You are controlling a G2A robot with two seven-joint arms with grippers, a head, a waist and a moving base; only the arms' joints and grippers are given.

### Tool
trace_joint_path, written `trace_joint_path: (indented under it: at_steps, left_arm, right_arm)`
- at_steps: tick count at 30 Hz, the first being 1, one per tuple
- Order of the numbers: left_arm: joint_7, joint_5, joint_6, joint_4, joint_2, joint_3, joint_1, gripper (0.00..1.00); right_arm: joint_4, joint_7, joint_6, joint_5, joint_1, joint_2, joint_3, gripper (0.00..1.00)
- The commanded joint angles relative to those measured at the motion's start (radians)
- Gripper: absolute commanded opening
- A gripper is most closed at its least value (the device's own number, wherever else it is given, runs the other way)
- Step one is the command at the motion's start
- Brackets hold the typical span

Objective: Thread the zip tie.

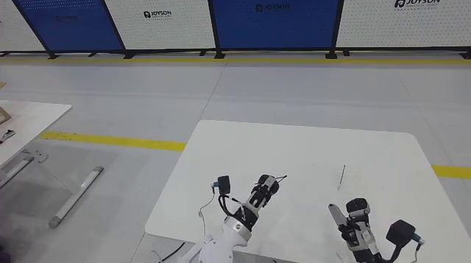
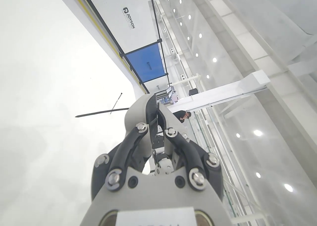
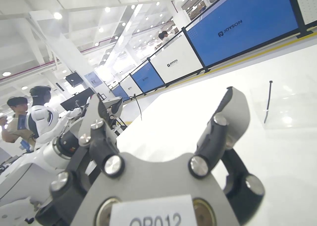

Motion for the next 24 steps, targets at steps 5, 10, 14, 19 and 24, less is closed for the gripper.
trace_joint_path:
  at_steps: [5,10,14,19,24]
  left_arm:
    - [0.008,0.004,0.008,0.010,-0.002,0.002,-0.006,0.00]
    - [0.084,-0.065,0.034,0.021,-0.013,-0.006,-0.020,0.00]
    - [0.159,-0.098,0.055,0.033,-0.024,-0.006,-0.032,0.00]
    - [0.263,-0.150,0.102,0.053,-0.042,-0.001,-0.062,0.00]
    - [0.321,-0.144,0.122,0.074,-0.052,0.000,-0.075,0.00]
  right_arm:
    - [0.001,0.021,0.003,0.014,0.006,-0.001,-0.003,1.00]
    - [-0.013,0.017,0.027,0.110,0.002,-0.005,0.036,1.00]
    - [-0.037,-0.014,0.009,0.178,-0.031,-0.004,0.092,1.00]
    - [-0.057,-0.060,0.018,0.316,-0.068,-0.008,0.164,1.00]
    - [-0.057,-0.076,0.031,0.421,-0.075,-0.014,0.215,1.00]
